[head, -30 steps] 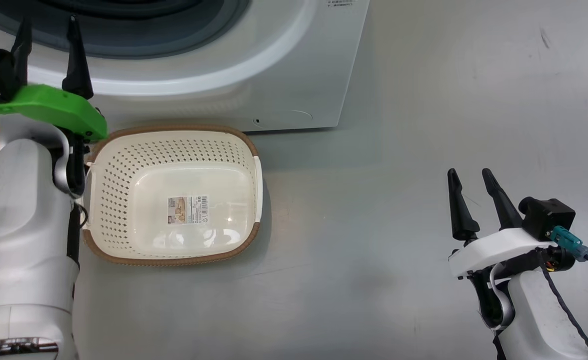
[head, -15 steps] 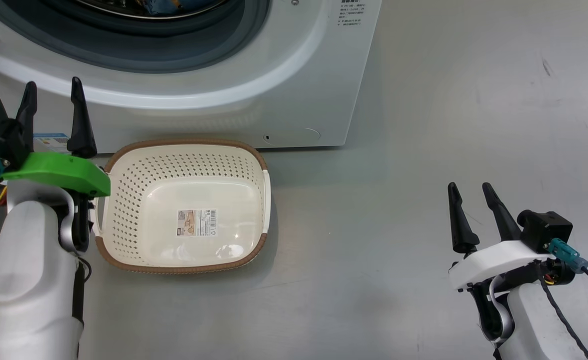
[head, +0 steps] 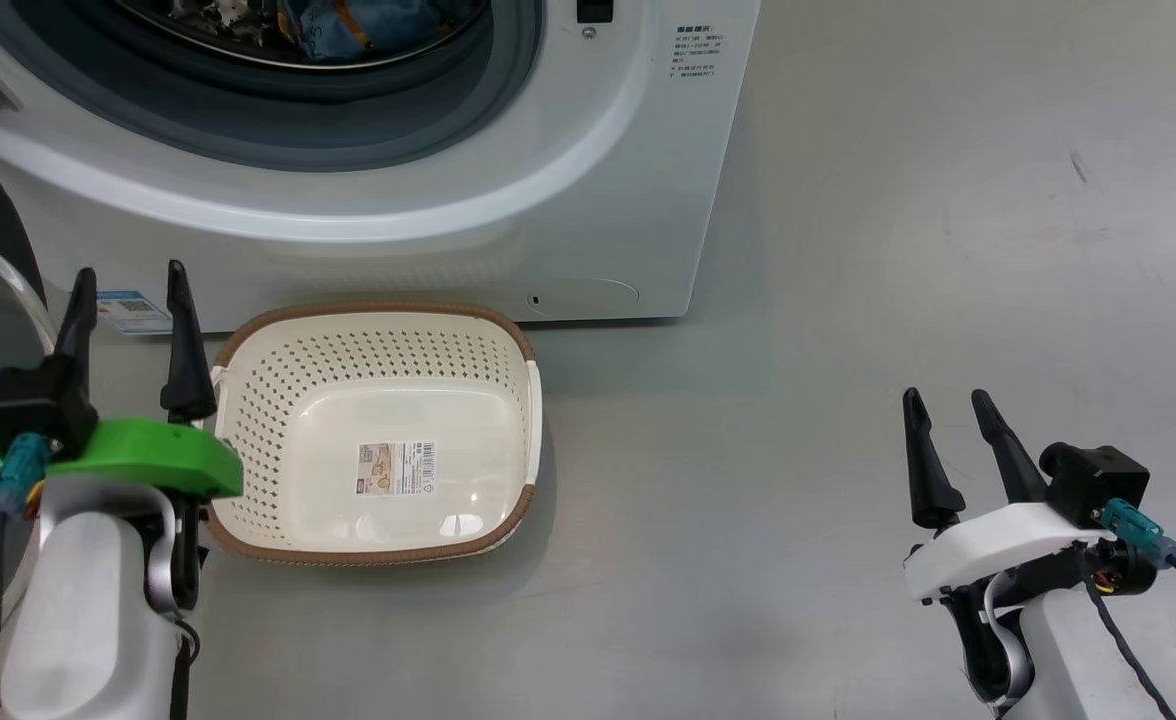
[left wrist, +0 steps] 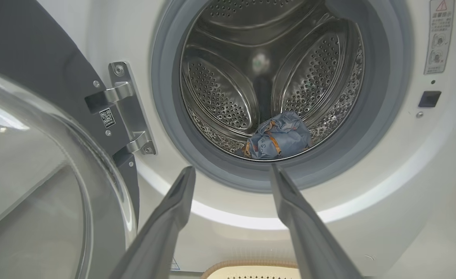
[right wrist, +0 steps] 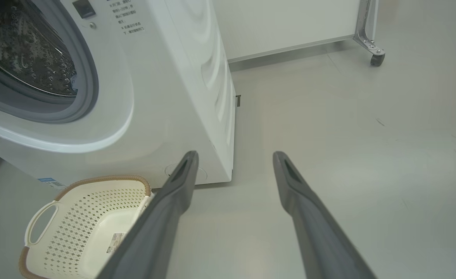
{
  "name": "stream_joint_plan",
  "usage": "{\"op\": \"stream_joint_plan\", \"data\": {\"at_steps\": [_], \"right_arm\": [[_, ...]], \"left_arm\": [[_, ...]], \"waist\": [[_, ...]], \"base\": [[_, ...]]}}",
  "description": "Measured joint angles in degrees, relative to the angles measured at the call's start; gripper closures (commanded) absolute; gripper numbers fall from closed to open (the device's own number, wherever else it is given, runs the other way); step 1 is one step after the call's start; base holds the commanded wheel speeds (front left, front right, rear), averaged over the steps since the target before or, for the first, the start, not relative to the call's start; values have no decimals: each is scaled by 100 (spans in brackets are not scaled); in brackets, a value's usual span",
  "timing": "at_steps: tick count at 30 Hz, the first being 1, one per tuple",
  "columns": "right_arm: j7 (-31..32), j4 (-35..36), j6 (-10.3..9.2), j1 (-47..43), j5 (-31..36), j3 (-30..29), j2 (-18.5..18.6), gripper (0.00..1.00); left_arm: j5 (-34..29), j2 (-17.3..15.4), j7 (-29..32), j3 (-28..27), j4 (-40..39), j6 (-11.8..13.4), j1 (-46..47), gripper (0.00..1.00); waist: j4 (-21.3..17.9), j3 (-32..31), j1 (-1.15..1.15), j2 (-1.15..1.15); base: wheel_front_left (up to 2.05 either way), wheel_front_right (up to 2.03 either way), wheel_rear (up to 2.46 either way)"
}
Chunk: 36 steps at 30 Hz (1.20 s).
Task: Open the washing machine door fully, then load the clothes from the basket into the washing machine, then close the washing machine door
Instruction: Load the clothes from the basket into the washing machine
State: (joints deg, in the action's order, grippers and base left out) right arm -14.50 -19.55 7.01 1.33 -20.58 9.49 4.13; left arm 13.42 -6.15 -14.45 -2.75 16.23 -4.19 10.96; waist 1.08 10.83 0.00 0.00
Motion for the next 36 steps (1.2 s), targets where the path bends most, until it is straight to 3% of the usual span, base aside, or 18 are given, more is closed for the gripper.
{"op": "stream_joint_plan", "data": {"at_steps": [16,36], "right_arm": [[0,207,0,-141,160,-136,123,0],[0,520,0,-547,333,-36,170,0]], "left_arm": [[-242,137,1,113,-381,-18,-1363,0],[-341,185,1,76,-833,-32,-2067,0]], "waist": [[-62,-498,0,0],[-104,-1060,0,0]], "base": [[0,0,0],[0,0,0]]}}
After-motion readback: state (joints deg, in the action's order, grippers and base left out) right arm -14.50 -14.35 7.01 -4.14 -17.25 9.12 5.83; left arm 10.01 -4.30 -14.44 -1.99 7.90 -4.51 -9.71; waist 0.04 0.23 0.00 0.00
